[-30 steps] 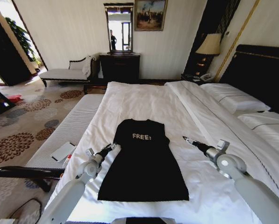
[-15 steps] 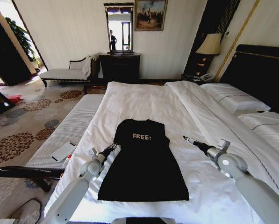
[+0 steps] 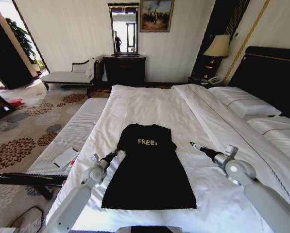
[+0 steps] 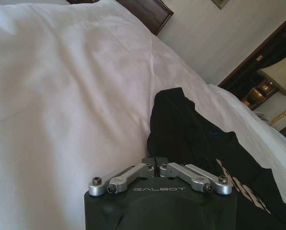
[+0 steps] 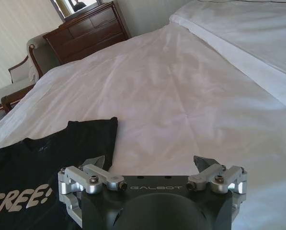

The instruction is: Fold the clothes on the bed.

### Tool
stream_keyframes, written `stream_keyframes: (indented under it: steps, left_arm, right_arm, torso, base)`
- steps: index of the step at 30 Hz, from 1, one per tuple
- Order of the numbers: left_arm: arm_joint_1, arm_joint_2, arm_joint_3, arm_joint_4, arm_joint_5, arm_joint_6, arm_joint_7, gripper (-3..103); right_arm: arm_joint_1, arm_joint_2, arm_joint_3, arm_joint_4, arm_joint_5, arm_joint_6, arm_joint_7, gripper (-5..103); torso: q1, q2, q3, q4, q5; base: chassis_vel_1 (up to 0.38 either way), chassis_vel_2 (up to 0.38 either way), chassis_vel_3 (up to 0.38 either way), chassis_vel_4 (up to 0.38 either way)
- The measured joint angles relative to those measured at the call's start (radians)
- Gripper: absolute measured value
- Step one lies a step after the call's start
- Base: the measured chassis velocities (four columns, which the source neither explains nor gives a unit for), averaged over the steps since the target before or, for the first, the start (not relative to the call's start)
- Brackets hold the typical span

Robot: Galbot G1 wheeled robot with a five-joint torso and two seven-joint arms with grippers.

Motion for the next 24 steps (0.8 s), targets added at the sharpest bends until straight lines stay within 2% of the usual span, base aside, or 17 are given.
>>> stream_keyframes:
  steps: [8, 24]
  left_arm:
    - [-0.028, 0.025, -0.057, 0.007, -0.025, 0.0, -0.004, 0]
    - [-0.093, 0.043, -0.075, 0.068, -0.057, 0.001, -0.006, 0]
  right_arm:
    - [-0.002, 0.003, 0.001, 0.004, -0.003, 0.0, -0.001, 100]
    - [-0.026, 0.004, 0.018, 0.01, -0.012, -0.001, -0.004, 100]
  torso:
    - [0.0, 0.0, 0.0, 0.0001, 0.0]
    - [0.0, 0.0, 0.0, 0.0, 0.0]
  base:
    - [0.0, 0.0, 0.0, 0.0]
    - [0.0, 0.0, 0.0, 0.0]
